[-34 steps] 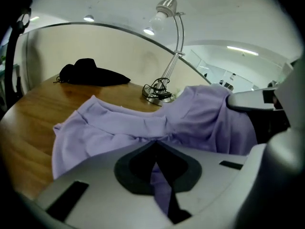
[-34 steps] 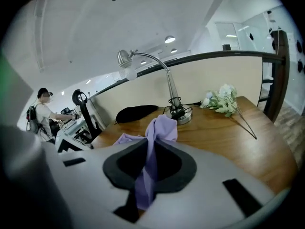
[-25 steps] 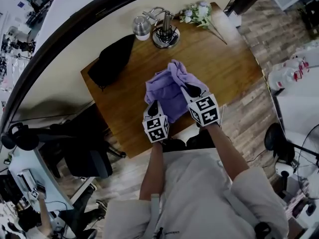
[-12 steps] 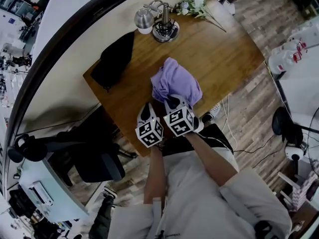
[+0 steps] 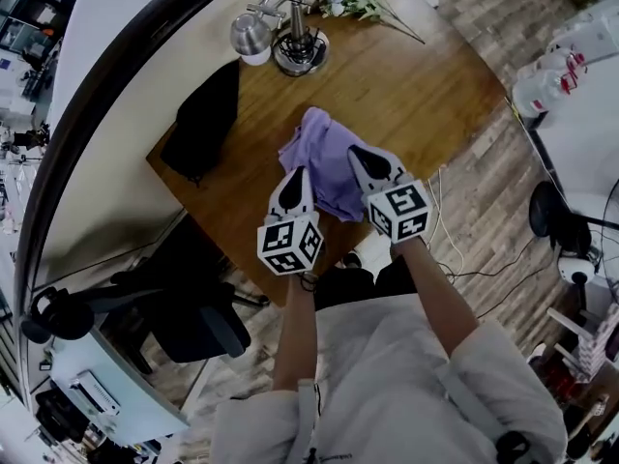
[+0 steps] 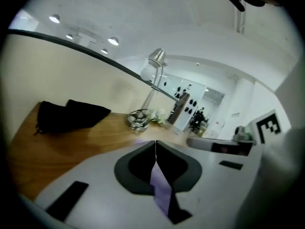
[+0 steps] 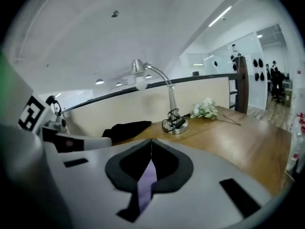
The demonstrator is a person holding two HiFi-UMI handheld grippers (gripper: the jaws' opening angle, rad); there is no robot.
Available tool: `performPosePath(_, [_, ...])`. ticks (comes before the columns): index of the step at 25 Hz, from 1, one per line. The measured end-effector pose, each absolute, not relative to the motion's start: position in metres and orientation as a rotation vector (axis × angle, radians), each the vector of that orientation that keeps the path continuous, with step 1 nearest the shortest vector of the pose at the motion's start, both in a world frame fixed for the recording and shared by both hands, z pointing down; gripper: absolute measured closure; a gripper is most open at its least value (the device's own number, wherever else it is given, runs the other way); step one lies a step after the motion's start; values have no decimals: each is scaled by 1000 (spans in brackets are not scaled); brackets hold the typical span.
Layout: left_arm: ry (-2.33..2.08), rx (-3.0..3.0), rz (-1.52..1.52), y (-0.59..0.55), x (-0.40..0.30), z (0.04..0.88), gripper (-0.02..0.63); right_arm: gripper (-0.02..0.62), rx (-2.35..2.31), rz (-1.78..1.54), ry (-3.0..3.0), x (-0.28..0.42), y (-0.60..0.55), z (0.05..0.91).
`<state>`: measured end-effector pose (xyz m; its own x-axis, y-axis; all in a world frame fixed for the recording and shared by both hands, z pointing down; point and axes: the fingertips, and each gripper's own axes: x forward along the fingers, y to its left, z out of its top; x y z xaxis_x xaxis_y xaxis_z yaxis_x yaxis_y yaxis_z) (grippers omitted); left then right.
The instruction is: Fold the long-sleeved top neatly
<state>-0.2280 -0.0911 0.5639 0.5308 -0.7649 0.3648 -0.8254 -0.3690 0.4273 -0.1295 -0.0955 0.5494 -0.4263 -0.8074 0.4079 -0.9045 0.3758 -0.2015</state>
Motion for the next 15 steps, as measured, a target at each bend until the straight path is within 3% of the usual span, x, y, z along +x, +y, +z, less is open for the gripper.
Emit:
performPosePath(3, [-1264, 2235, 289, -108, -191, 588, 581, 591, 1515, 600, -2373, -128, -114, 571])
performPosePath(7, [-1378, 2158, 608, -121, -203, 654, 581, 591, 1399, 554, -2220, -136, -99, 643])
performPosePath(15, [-1314, 2180, 644, -117, -208, 695, 581, 592, 1366, 496, -2120, -133, -82, 699])
